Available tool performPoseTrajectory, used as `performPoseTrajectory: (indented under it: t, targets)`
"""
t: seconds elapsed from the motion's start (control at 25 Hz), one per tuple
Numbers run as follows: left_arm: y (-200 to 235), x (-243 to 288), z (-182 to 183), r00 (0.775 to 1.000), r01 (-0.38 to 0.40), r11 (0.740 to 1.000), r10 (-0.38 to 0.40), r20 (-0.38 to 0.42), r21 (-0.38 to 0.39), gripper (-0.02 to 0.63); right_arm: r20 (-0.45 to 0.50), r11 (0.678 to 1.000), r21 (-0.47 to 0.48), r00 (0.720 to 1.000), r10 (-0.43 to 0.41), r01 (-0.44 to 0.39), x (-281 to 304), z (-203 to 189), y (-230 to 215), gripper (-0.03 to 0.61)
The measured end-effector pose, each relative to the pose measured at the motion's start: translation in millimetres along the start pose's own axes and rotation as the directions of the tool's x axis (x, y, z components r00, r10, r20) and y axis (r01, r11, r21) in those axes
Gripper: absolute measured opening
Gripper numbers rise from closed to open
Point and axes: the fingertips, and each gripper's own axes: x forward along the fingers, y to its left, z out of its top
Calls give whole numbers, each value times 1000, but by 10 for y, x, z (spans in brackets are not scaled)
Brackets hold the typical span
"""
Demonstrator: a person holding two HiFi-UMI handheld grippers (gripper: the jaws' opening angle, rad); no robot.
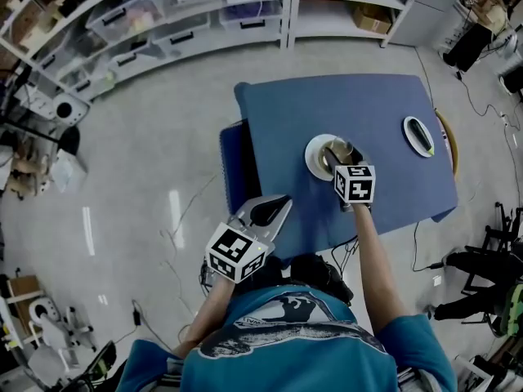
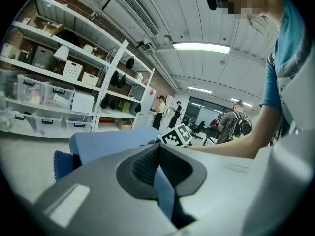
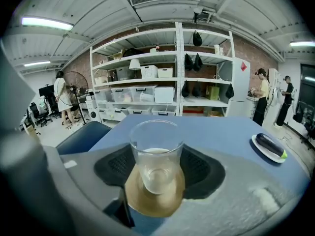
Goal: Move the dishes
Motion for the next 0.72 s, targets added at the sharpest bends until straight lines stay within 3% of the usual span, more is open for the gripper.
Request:
performPoseTrajectory:
  t: [0.32,0.72]
  targets:
    - [23,162,103,996,-79,997,79,35,-8,14,0,991,-50,992,128,-128,-62,58,47,278]
    - [198,233,154,978,-194,980,196,66,-36,14,43,940,-178,952,304,-292,39,652,318,278]
